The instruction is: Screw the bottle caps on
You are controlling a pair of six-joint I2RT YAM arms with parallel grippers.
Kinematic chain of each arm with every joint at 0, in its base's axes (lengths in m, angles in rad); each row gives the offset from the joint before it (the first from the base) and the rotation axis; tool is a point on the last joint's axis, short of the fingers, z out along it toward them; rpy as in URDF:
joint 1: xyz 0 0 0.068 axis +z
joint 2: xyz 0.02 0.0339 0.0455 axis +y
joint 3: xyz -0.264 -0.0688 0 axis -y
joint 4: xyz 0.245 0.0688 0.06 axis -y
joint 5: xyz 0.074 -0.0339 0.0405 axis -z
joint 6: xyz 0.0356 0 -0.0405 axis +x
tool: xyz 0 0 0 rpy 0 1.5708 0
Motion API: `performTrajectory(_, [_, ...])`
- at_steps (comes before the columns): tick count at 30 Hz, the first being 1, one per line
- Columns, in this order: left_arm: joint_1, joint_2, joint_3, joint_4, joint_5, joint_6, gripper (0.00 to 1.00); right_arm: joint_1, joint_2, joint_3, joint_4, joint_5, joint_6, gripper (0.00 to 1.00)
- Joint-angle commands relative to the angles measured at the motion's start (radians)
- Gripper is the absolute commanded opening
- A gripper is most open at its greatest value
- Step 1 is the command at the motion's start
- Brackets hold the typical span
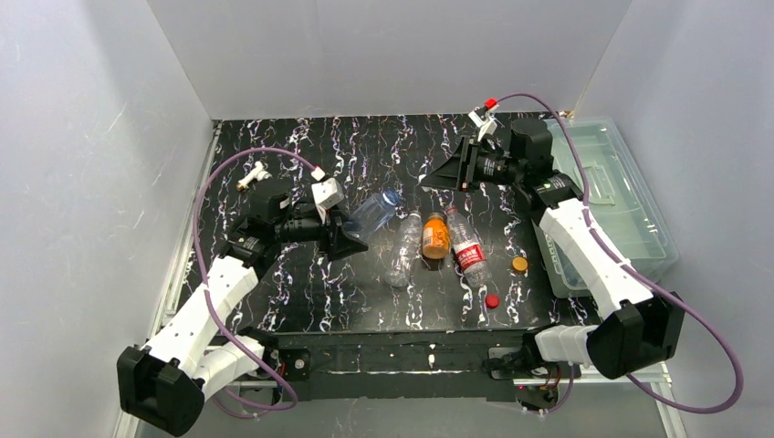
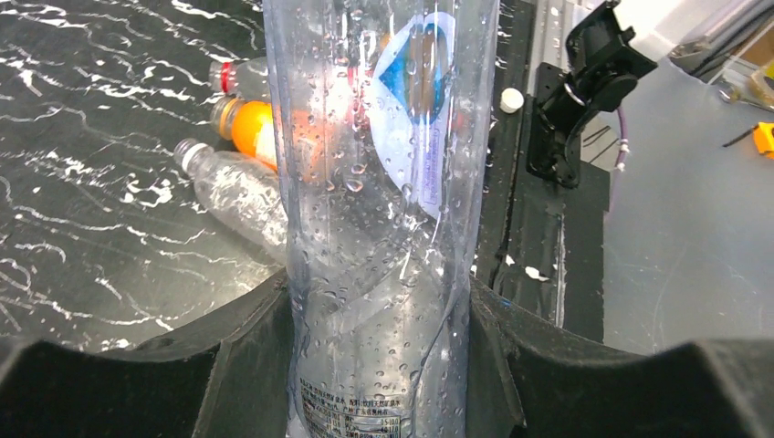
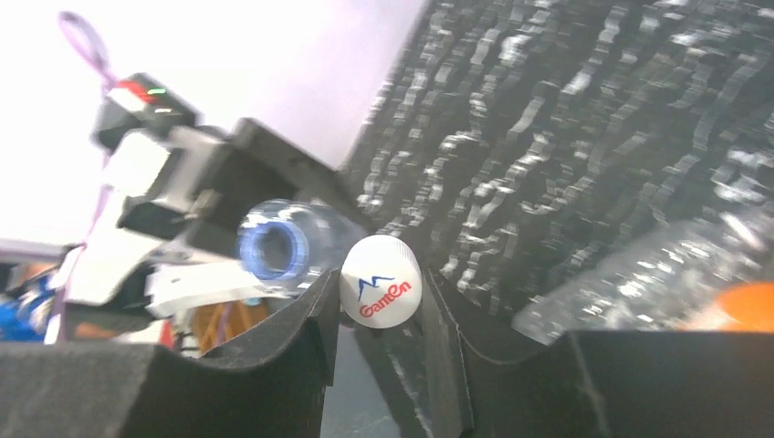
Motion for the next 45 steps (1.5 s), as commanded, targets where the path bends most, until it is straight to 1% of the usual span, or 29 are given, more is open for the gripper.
performTrajectory(1, [-0.027,0.023,-0.008,0.057,0.083,-0.007,0.0,-0.004,-0.037,-0.04,0.31,-0.185,0.18,0.22])
performTrajectory(3, [-0.035,0.038,-0.006,0.071,0.084,-0.014,0.0,0.0,-0.035,-0.046,0.357,-0.206,0.219,0.22])
performTrajectory(5, [-0.044,0.045,-0.004,0.096,0.084,-0.025,0.0,0.012,-0.026,-0.044,0.359,-0.223,0.218,0.23])
performTrajectory(9, [-0.055,0.05,-0.004,0.152,0.077,-0.053,0.0,0.023,-0.016,-0.037,0.289,-0.22,0.157,0.23])
performTrajectory(12, [-0.068,0.055,-0.002,0.154,0.072,-0.055,0.0,0.037,-0.013,-0.037,0.289,-0.228,0.15,0.23])
performTrajectory(16, [-0.073,0.056,-0.002,0.157,0.07,-0.056,0.0,0.062,-0.006,-0.026,0.242,-0.226,0.104,0.23])
performTrajectory(21, [-0.078,0.062,0.007,0.164,0.07,-0.061,0.0,0.101,0.008,-0.018,0.24,-0.231,0.091,0.23])
performTrajectory(32, [-0.078,0.072,0.01,0.164,0.057,-0.056,0.0,0.121,-0.019,-0.013,0.216,-0.263,0.083,0.23])
performTrajectory(37, [-0.078,0.083,0.025,0.16,0.053,-0.064,0.0,0.132,-0.021,0.007,0.08,-0.258,-0.02,0.23])
performTrajectory(45, [-0.078,0.103,0.044,0.135,0.057,-0.063,0.0,0.163,-0.025,0.021,0.035,-0.27,-0.065,0.23])
